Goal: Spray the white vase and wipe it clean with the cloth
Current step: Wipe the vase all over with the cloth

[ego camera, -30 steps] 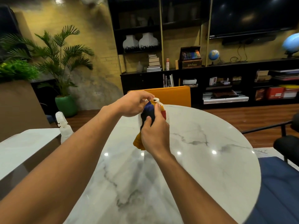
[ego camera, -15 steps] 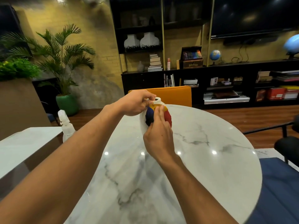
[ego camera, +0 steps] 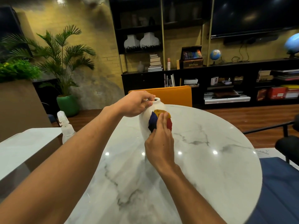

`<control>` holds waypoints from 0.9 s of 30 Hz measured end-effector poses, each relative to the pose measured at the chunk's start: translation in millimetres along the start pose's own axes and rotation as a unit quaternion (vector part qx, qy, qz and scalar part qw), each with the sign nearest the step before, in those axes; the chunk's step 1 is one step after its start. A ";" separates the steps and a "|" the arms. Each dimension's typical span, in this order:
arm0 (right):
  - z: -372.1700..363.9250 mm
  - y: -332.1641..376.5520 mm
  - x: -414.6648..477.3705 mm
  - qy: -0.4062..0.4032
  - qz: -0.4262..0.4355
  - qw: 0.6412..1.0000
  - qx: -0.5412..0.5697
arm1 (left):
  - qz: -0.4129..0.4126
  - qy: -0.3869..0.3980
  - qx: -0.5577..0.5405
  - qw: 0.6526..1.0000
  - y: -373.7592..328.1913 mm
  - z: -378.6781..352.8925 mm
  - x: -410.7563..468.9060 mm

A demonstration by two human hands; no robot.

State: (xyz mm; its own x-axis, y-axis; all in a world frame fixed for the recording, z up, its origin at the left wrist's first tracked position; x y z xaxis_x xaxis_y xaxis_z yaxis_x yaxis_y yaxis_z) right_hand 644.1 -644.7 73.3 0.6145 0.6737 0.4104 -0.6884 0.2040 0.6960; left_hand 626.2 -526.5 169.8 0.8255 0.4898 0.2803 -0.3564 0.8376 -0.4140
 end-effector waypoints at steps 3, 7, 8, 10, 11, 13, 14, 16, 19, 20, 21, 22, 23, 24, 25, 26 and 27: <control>-10.0 -17.9 -12.5 0.010 -0.039 0.999 0.013 | 0.001 -0.002 -0.002 1.000 -0.5 1.1 -0.9; -11.4 -20.2 -15.1 0.014 -0.044 0.999 0.010 | 0.004 -0.004 -0.008 1.000 -0.2 0.3 -1.3; -9.5 -17.0 -14.3 0.011 -0.036 0.999 0.009 | 0.004 -0.004 -0.008 1.000 -0.1 0.5 -1.3; -6.3 -8.9 -12.4 0.000 -0.010 1.000 0.008 | 0.004 -0.004 -0.006 1.000 -0.3 0.5 -1.4; -5.1 -5.1 -11.3 -0.008 0.001 1.000 0.009 | 0.005 -0.005 -0.006 1.000 -0.5 0.4 -1.4; -4.4 -2.2 -9.8 -0.019 0.007 1.000 0.017 | 0.007 -0.005 -0.006 1.000 -1.6 0.1 -1.7; -5.0 -2.9 -9.8 -0.021 0.002 0.999 0.026 | 0.007 -0.005 -0.006 1.000 -2.1 0.0 -1.8; -7.6 -9.5 -10.6 -0.019 -0.026 0.998 0.048 | 0.006 -0.005 -0.004 1.000 -2.3 0.2 -2.4; -11.5 -26.6 -12.8 -0.012 -0.089 0.992 0.088 | 0.007 -0.007 -0.005 1.000 -2.5 0.5 -3.4; -13.4 -32.1 -13.8 -0.008 -0.109 0.990 0.095 | 0.009 -0.007 -0.007 1.000 -2.3 0.5 -3.3; -14.7 -36.3 -15.2 -0.004 -0.123 0.988 0.096 | 0.011 -0.008 -0.008 1.000 -2.4 0.3 -3.2; -16.7 -39.3 -17.5 0.002 -0.132 0.987 0.094 | 0.013 -0.008 -0.010 1.000 -2.2 0.3 -3.1; -18.6 -40.2 -20.5 0.007 -0.135 0.987 0.091 | 0.014 -0.008 -0.011 1.000 -2.2 0.1 -3.2; -20.2 -38.8 -23.9 0.010 -0.133 0.987 0.086 | 0.015 -0.008 -0.011 1.000 -1.9 0.3 -3.4; -20.4 -35.2 -27.0 0.009 -0.125 0.989 0.081 | 0.014 -0.008 -0.011 1.000 -2.1 0.1 -3.2; -19.6 -29.8 -28.8 0.002 -0.111 0.991 0.080 | 0.014 -0.008 -0.010 1.000 -2.1 0.0 -3.4; -17.9 -22.9 -29.3 -0.006 -0.093 0.992 0.080 | 0.014 -0.009 -0.009 1.000 -2.3 0.5 -3.5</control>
State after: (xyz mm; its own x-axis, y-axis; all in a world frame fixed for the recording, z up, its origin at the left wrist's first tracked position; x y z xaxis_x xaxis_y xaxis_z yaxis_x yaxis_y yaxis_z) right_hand 635.0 -656.4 34.8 0.7305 0.6261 0.2729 -0.4940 0.2084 0.8441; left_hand 624.0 -530.1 170.2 0.8075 0.5169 0.2842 -0.3711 0.8196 -0.4364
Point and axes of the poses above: each hand's wrist, its own x-axis towards the middle knuckle, its own z-axis out of the back of the hand, y = z × x, the point moved 10 cm from there along x, towards the middle knuckle, and after that the axes turned 7 degrees about -x, right-handed, at the moved point
